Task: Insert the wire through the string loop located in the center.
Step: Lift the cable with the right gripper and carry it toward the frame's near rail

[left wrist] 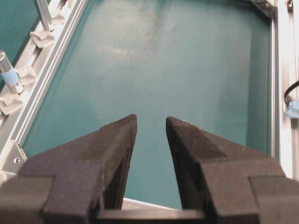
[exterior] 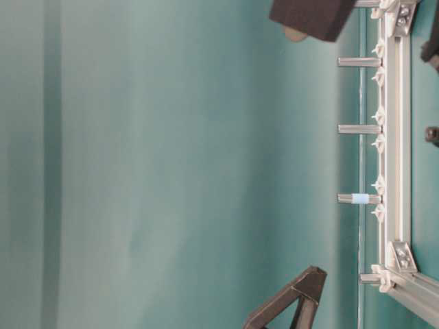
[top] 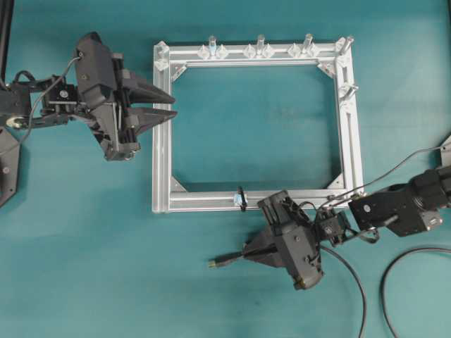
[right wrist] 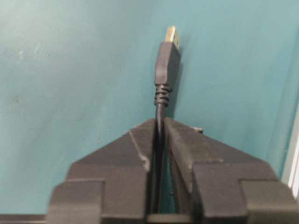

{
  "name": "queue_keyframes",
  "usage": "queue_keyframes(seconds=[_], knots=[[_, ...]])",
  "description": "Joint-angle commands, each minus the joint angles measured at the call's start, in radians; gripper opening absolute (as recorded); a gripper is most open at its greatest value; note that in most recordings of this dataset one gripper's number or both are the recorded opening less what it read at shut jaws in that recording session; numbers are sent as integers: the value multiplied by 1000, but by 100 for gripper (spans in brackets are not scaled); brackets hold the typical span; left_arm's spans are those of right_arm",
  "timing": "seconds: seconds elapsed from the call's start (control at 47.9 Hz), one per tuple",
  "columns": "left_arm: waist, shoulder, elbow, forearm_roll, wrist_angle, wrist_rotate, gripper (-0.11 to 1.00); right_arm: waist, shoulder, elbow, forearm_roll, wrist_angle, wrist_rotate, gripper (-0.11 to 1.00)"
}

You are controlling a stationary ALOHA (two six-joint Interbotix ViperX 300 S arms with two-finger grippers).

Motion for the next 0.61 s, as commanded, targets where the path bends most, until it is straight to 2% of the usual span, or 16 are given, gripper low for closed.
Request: queue_keyframes(seconds=[0.0,0.209,0.585], knots=[[-6,-14,-8,3,-5,0,36,2,-8,-5,2,-2,9,10],[-12,-14,-8,3,-5,0,36,3,-6,9,2,-5,41,10],[-32,-14,-5,3,-5,0,36,5,-21,6,2,-15,48,10]])
